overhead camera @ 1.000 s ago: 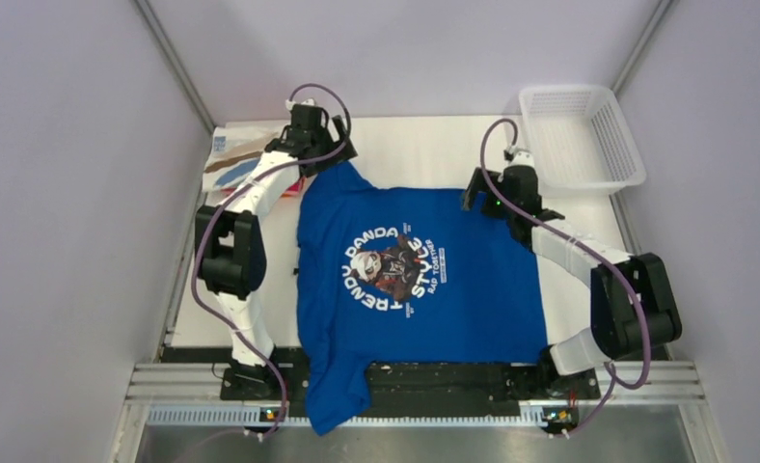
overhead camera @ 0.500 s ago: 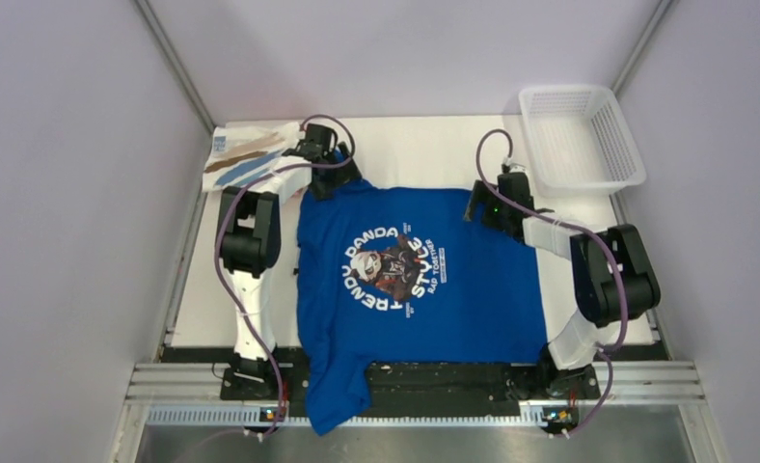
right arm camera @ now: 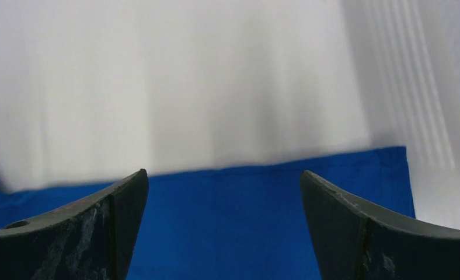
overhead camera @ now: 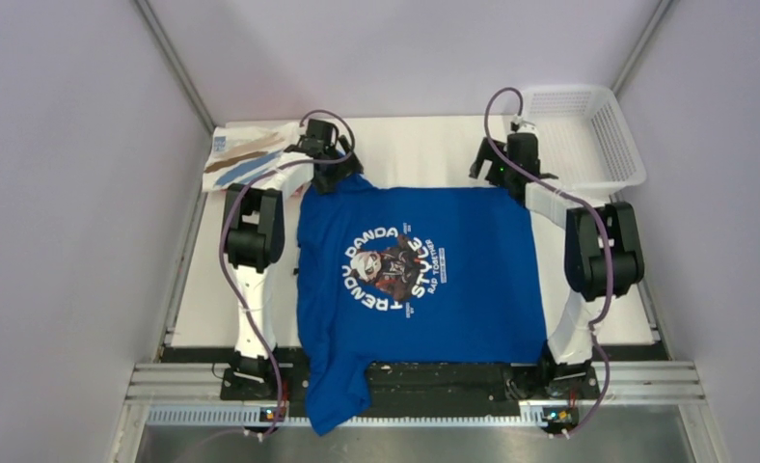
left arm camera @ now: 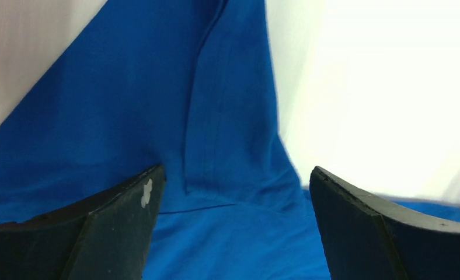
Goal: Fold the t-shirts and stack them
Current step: Flatten out the tshirt
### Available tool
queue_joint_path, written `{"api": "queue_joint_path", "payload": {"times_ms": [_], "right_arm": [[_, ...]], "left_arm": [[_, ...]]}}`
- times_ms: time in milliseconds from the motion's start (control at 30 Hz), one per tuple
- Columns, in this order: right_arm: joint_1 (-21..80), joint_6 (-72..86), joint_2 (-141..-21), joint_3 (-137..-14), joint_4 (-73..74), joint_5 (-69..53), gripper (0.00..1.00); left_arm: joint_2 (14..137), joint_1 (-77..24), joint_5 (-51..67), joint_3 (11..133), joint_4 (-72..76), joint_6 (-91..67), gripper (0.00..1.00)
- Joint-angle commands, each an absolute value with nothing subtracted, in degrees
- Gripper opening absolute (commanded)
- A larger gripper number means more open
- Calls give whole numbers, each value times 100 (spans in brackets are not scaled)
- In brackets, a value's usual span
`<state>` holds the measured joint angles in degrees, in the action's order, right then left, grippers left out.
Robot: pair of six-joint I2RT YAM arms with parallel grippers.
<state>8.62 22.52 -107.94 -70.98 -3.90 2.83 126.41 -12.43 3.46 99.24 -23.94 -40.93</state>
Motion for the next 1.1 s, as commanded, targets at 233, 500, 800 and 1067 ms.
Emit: {"api": "queue_joint_path", "payload": {"times_ms": [233,500,800,1067], "right_arm": [[1900,2334,-9146,-5214,-530,-196,99],[1931,2557,-9133,-4859,-519,-308,99],[1927,2554,-9160,-4869,-512,-274,99],[1925,2535,-9159,-4878,-477,-153,99]], "left_arm": [[13065,-1204,747,10245,-1768,-4651,99],[12905,-1224,1212,10000,-1297,-5056,99],[12849,-1226,1420,9967,-872,-5335,99],[13094,-1467,1408,10344,-791,-5467,99]]}}
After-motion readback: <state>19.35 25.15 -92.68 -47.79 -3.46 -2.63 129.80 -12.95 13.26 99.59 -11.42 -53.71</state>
